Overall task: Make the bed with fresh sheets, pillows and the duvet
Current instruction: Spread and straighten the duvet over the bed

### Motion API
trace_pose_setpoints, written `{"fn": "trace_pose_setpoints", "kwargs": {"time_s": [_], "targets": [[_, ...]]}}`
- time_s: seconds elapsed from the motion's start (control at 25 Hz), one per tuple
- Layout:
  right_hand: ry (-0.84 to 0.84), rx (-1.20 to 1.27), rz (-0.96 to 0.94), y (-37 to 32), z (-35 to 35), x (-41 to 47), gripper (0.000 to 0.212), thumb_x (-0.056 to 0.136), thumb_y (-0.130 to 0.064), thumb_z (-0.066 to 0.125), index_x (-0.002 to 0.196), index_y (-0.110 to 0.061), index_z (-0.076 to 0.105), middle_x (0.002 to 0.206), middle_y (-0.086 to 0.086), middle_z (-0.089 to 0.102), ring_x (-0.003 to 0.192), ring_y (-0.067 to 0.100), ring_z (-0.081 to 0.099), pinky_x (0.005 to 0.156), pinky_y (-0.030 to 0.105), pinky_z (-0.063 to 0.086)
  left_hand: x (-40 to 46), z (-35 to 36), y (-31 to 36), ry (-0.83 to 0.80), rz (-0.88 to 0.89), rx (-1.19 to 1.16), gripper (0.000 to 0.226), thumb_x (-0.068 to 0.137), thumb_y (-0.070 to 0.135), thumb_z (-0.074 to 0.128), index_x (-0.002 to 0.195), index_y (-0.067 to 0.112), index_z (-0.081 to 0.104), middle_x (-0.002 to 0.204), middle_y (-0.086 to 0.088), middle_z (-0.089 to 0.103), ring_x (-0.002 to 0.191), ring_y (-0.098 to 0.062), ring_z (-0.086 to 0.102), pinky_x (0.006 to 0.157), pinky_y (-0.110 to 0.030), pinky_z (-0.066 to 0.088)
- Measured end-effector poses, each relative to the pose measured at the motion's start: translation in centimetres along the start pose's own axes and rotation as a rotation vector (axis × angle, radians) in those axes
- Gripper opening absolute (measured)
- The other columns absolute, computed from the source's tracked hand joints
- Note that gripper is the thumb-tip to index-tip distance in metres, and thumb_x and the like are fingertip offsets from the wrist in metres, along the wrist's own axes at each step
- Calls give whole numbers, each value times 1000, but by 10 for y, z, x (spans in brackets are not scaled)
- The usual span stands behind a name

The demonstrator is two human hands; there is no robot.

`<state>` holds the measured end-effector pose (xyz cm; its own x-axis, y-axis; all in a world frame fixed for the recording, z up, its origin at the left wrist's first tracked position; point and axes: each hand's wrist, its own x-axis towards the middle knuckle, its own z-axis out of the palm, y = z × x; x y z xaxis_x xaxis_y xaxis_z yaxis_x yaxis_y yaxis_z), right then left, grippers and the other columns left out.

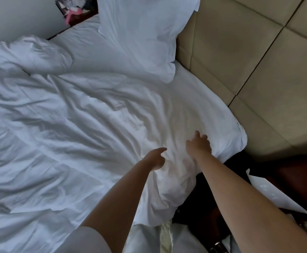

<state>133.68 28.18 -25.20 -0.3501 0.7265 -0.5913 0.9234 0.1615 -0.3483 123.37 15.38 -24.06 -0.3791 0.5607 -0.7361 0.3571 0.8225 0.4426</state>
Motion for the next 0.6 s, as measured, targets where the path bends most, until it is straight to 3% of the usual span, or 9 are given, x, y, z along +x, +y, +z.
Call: {"fn": "trace_pose_setpoints", "kwargs": {"time_s": [0.12,0.2,0.32,0.44,0.52,0.6], "targets": [[-87,447,235,7,10,22,72,92,-30,50,149,-11,10,143,19,31,126,37,40,101,43,39,20,1,15,69,17,-114,54,95,1,36,145,23,37,149,-3,39,135,-18,38,101,-19,31],[-155,600,262,10,17,31,80,88,-27,59,148,-7,10,146,17,34,129,35,40,105,39,38,32,-2,20,111,3,-200,51,96,3,37,143,22,40,146,-2,43,132,-17,41,104,-22,33],[-192,600,199,7,22,40,73,86,-13,62,147,-5,23,144,14,40,129,31,42,106,32,35,44,-13,25,143,-26,-273,45,98,11,40,143,20,41,146,-4,43,133,-18,41,107,-27,32],[-176,602,200,1,25,47,73,85,-26,67,145,-7,30,141,14,44,127,31,44,103,33,37,55,-26,22,163,-38,-237,45,99,15,39,144,17,40,148,-6,40,135,-20,38,108,-28,29],[-140,400,220,1,28,52,92,82,-43,68,152,-22,12,147,14,27,129,35,34,104,40,33,62,-30,16,170,-27,-207,45,100,18,39,144,19,39,149,-5,39,136,-19,37,110,-30,28],[-130,315,179,3,32,54,100,82,-44,68,150,-39,-5,153,14,6,132,37,27,106,45,31,65,-28,12,182,23,-128,47,101,18,38,147,24,33,154,-1,32,140,-17,31,113,-30,25]]}}
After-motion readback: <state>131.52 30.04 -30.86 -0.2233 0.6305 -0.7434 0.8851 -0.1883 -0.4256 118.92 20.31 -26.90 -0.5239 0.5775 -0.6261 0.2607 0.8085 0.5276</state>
